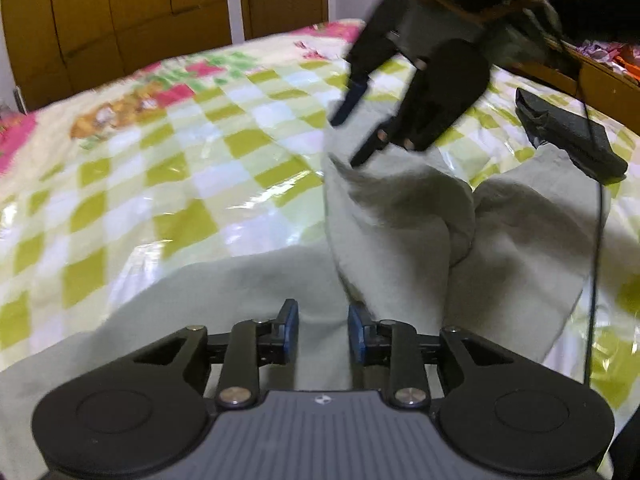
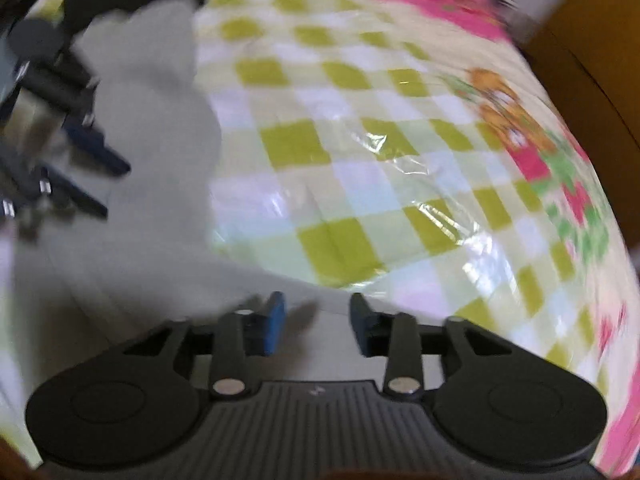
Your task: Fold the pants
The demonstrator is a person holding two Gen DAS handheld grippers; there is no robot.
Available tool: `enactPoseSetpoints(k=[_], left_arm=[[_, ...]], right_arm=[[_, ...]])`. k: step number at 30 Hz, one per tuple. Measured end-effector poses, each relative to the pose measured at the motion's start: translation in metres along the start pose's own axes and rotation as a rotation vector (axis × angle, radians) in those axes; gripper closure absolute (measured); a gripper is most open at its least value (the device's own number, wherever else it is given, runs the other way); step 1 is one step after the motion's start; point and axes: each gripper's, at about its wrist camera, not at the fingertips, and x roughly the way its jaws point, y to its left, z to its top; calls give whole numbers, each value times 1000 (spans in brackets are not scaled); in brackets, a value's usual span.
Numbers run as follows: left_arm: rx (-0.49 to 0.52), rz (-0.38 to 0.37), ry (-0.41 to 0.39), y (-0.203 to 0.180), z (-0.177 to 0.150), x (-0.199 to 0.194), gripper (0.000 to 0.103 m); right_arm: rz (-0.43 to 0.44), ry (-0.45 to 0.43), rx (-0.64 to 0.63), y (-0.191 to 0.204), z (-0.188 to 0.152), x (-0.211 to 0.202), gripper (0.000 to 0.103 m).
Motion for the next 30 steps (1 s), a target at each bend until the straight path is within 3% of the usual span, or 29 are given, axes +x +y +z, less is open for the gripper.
enactPoseSetpoints(k=[3,7,9,12,14,16,18,19,23,26,30], left_arm=[[-22,-19,42,-5,5,11,60],[-17,-28,78,-11,11,19,58],[-22,-29,80,-12,13,20,57],[-39,-31,81,-10,12,24,56],[-50,-31,80,-10,10,25,56],[-39,-21,70,-13,9,26,56],[-26,-8,59,-17,9,25,56],[-20,-1,53,-19,9,23,56],[16,11,28,-32,11,12,56],[49,-13,9,-48,15,-1,55],[112,-55,18,-75,16,-4,52]], right_arm=[[11,51,-169,-24,-8,20,59],[94,141,-310,-42,-13,55,57],[143,164,-406,-46,-14,75,50],[162,184,-396,-51,-11,83,42],[168,201,-387,-53,-9,85,45],[171,213,-350,-52,-9,84,61],[151,220,-301,-47,-11,79,92],[124,226,-278,-44,-14,75,100],[8,199,-165,-35,-34,30,100],[-86,134,-12,-31,-56,-31,100],[-146,71,193,0,-101,-113,100]])
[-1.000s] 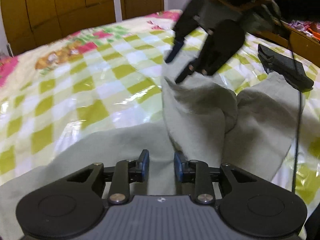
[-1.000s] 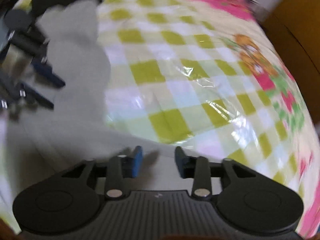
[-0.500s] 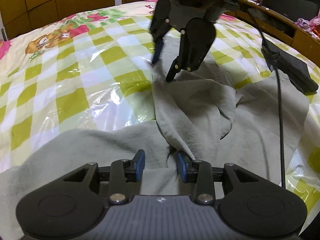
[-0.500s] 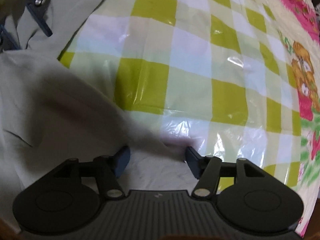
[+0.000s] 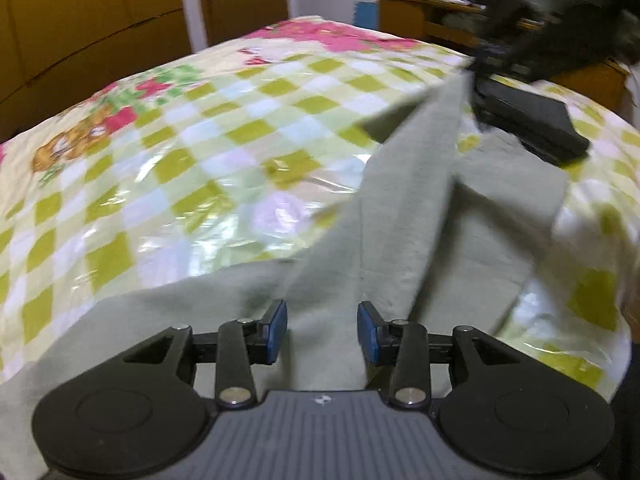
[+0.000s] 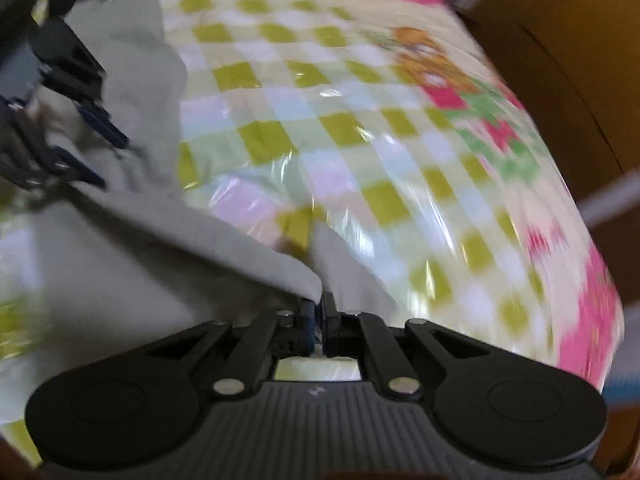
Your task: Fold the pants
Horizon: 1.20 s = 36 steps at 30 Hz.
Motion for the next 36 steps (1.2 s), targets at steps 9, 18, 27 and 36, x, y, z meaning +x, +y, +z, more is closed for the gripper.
enactPoseSetpoints(k=[9,18,27,36], left_arm=[[161,-14,89,-53,6,32,52],[166,7,124,-62,11,34,52],[170,11,130,-64,13,37,51],[160,4,121,-62,11,36,51]], right_arm=[[53,47,485,68,-130,-2,83],[102,-111,897,39,-180,-24,65],[17,-188,1383,26,-247,-16,62],[32,-325,1564,21,-263,-3,62]])
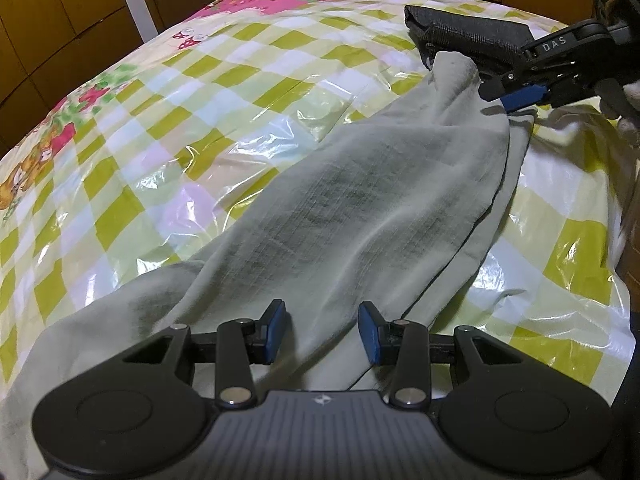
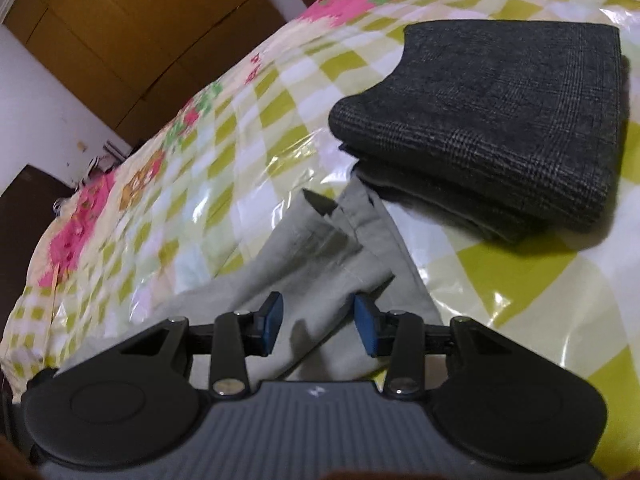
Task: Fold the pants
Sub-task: 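Grasp the pants edge beside the dark grey garment with the right gripper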
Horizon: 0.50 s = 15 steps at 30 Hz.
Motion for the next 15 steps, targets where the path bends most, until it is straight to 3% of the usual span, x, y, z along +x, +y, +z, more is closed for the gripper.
enactPoseSetpoints(k=[3,11,15], left_arm=[[1,0,-1,0,0,0,51],[2,4,-3,-1,-1,2,51],[8,3,-3,-2,0,2,51]], right_arm=[[19,-5,49,-3,-1,4,63],[-32,20,68,-8,-4,5,62],[16,32,107,-7,-6,7,58]])
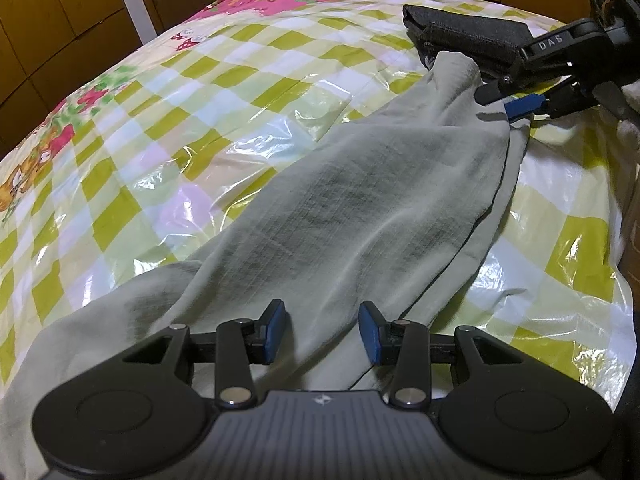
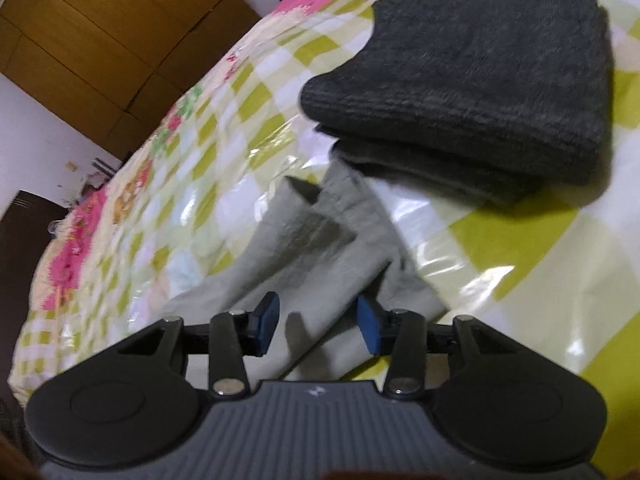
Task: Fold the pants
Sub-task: 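Grasp the pants edge beside the dark grey garment with the right gripper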
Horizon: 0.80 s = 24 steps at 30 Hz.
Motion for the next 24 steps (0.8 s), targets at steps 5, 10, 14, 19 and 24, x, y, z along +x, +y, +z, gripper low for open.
enactPoseSetpoints(k=[5,10,14,19,24], left_arm=[[8,0,-4,-2,1,-2,51],[11,-4,-14,-2,2,-7,50],[20,-8,-10,-5,1,-2,50],[29,-5,-9,-7,0,0,50],[36,-5,-6,-7,1,0,49]], right_arm=[[77,-46,99,-9,4,1,99],[224,-156,137,3,19,-24,100],[260,-249,90,14,15,-59,100],[126,-123,215,-31,-15,-37,99],[146,-142,267,-37,-17,-33,92]])
